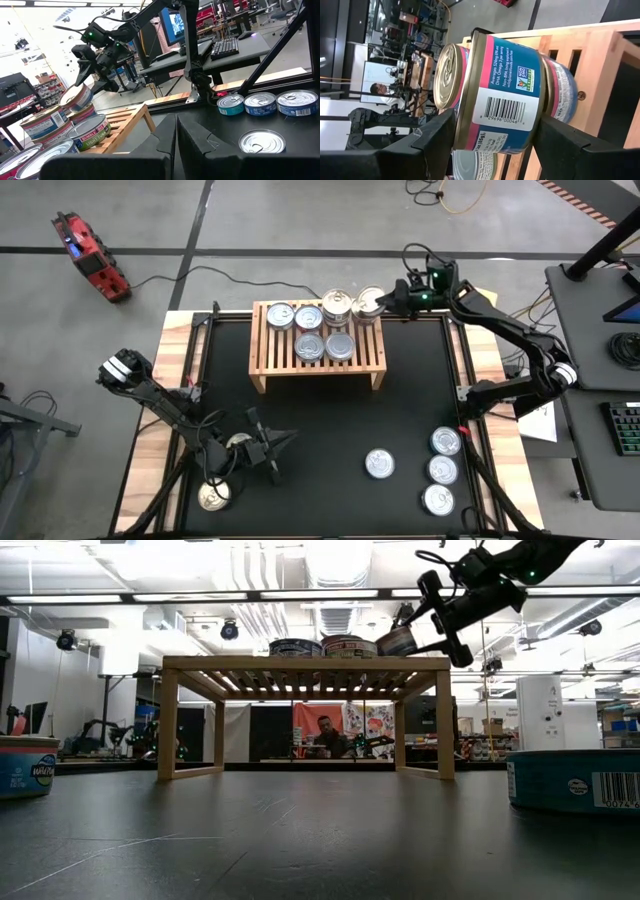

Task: Stack canned seafood by type on shelf
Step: Stack the blue and pink tuna can on top of the blue and pink tuna can

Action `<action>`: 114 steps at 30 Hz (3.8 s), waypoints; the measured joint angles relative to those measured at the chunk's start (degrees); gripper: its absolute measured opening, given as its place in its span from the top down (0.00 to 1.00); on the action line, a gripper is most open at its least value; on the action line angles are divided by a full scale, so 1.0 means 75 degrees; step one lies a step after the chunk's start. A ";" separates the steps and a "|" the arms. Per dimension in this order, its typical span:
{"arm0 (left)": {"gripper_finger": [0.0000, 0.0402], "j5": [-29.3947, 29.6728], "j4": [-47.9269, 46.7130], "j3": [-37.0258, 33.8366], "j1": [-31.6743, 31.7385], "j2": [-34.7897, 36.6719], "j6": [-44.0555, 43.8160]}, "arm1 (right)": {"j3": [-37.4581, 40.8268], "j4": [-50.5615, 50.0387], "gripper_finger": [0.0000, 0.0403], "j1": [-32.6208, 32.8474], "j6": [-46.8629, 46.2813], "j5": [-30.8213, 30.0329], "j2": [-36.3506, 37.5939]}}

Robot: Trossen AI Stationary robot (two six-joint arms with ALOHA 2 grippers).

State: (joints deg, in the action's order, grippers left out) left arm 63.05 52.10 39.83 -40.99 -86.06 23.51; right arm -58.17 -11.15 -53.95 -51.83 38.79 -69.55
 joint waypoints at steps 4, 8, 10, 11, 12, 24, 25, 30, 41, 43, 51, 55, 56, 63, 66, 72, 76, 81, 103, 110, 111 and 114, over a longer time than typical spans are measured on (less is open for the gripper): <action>1.00 0.0000 0.0000 0.0000 0.0000 -0.0002 0.0000 | -0.0001 0.0020 0.41 0.0056 0.0000 0.0003 0.0000; 1.00 0.0000 0.0003 0.0000 0.0000 -0.0003 0.0000 | -0.0001 0.0052 0.41 0.0067 -0.0001 0.0003 -0.0001; 1.00 0.0001 0.0003 0.0000 0.0000 -0.0003 0.0000 | -0.0001 0.0112 0.41 0.0090 -0.0014 0.0000 -0.0001; 1.00 0.0000 0.0004 0.0000 0.0000 -0.0003 0.0000 | -0.0001 0.0152 0.41 0.0112 -0.0017 -0.0008 -0.0001; 1.00 0.0000 0.0006 0.0000 0.0002 -0.0003 0.0000 | -0.0001 0.0170 0.41 0.0125 -0.0019 -0.0031 0.0001; 1.00 0.0000 0.0012 0.0000 0.0017 -0.0003 0.0000 | -0.0001 0.0162 0.41 0.0183 -0.0034 -0.0189 0.0001; 1.00 0.0000 0.0012 0.0000 0.0017 -0.0003 0.0000 | -0.0001 0.0174 0.41 0.0194 -0.0088 -0.0193 0.0001; 1.00 0.0001 0.0012 0.0000 0.0017 -0.0003 0.0000 | -0.0004 0.0416 0.41 0.0195 -0.0152 -0.0192 0.0002; 1.00 0.0001 0.0012 0.0000 0.0017 -0.0003 -0.0022 | -0.0004 0.0329 0.41 0.0339 -0.0079 -0.0329 0.0002; 1.00 0.0000 0.0009 0.0000 0.0017 -0.0003 -0.0051 | -0.0004 0.0329 0.41 0.0364 -0.0082 -0.0355 0.0002; 1.00 0.0002 0.0009 0.0000 0.0017 -0.0003 -0.0058 | -0.0004 0.0109 0.41 0.0376 -0.0009 -0.0422 0.0000; 1.00 0.0000 0.0006 0.0000 0.0017 -0.0003 -0.0058 | -0.0015 0.0096 0.41 0.0376 0.0002 -0.0391 0.0000; 1.00 0.0002 0.0006 0.0000 0.0017 -0.0003 -0.0058 | -0.0037 0.0071 0.41 0.0376 0.0057 -0.0391 0.0002; 1.00 0.0000 0.0004 0.0000 0.0017 -0.0003 -0.0058 | -0.0085 0.0045 0.41 0.0379 0.0356 -0.0392 0.0002; 1.00 0.0000 0.0006 0.0000 0.0017 -0.0003 -0.0058 | -0.0091 -0.0142 0.41 0.0379 0.0520 -0.0469 0.0002; 1.00 0.0002 0.0004 0.0000 0.0017 -0.0003 -0.0058 | -0.0091 -0.0422 0.37 0.0379 0.0860 -0.0863 0.0002; 1.00 0.0000 0.0003 0.0000 0.0017 -0.0003 -0.0058 | -0.0091 -0.0444 0.31 0.0379 0.0855 -0.0863 0.0002; 1.00 0.0001 0.0003 0.0000 0.0017 -0.0003 -0.0058 | -0.0091 -0.0470 0.23 0.0390 0.0857 -0.0835 0.0002; 1.00 0.0000 -0.0038 0.0000 0.0017 -0.0003 -0.0058 | -0.0091 -0.0470 0.20 0.0679 0.0860 -0.0688 0.0002; 1.00 0.0001 -0.0055 0.0000 0.0017 -0.0003 -0.0061 | -0.0091 -0.0488 0.15 0.0676 0.0652 -0.0042 0.0002; 1.00 0.0000 -0.0057 0.0000 0.0017 -0.0003 -0.0061 | -0.0091 -0.0490 0.15 0.0676 0.0625 0.0017 0.0002; 1.00 0.0002 -0.0055 0.0000 0.0017 -0.0003 -0.0061 | -0.0091 -0.0516 0.14 0.0676 0.0569 0.0035 0.0002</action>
State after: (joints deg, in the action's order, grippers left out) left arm 63.06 51.68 39.83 -40.86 -86.08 23.05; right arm -58.85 -15.02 -48.88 -47.56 39.05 -69.54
